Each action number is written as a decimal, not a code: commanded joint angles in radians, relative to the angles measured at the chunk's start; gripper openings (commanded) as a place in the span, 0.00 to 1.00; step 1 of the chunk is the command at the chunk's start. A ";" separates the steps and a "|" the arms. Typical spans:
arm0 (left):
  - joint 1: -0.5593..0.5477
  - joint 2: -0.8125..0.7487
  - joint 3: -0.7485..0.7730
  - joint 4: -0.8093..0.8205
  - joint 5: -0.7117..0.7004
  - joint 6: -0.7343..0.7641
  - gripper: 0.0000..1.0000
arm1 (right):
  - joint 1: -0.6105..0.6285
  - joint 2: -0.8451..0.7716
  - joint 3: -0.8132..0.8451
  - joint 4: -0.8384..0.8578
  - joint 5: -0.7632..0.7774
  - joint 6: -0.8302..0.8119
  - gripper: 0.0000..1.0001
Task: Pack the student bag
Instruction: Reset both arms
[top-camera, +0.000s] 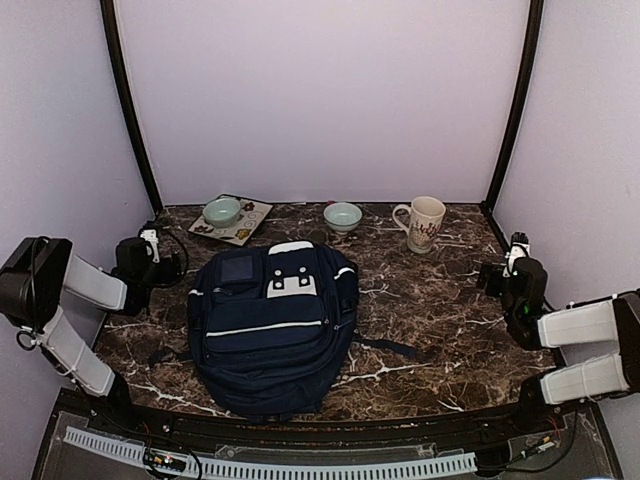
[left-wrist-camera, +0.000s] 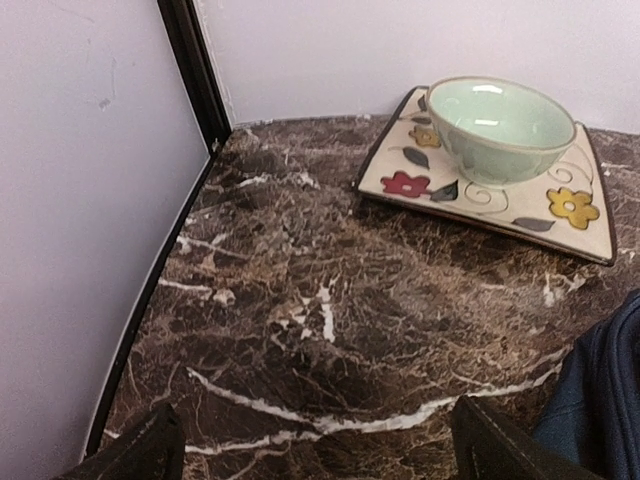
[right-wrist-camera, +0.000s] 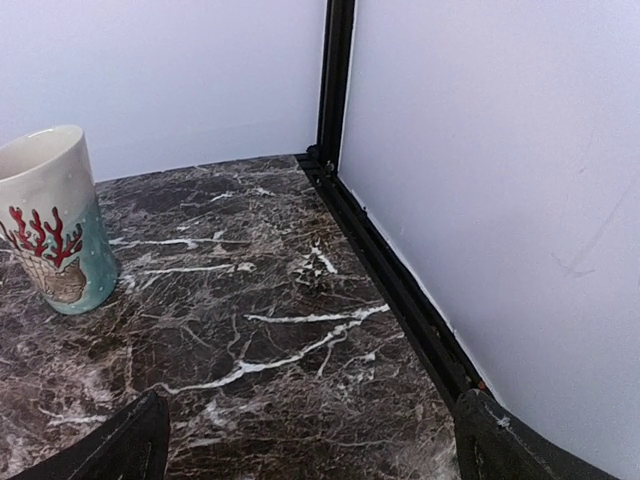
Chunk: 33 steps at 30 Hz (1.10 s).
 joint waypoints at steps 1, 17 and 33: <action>0.009 -0.038 -0.095 0.237 0.089 0.031 0.98 | -0.049 0.121 -0.046 0.407 -0.071 -0.045 1.00; 0.016 -0.004 -0.221 0.497 0.101 0.032 0.99 | -0.184 0.352 0.002 0.578 -0.257 -0.036 1.00; 0.016 -0.001 -0.221 0.505 0.107 0.035 0.99 | -0.182 0.349 -0.001 0.581 -0.251 -0.036 1.00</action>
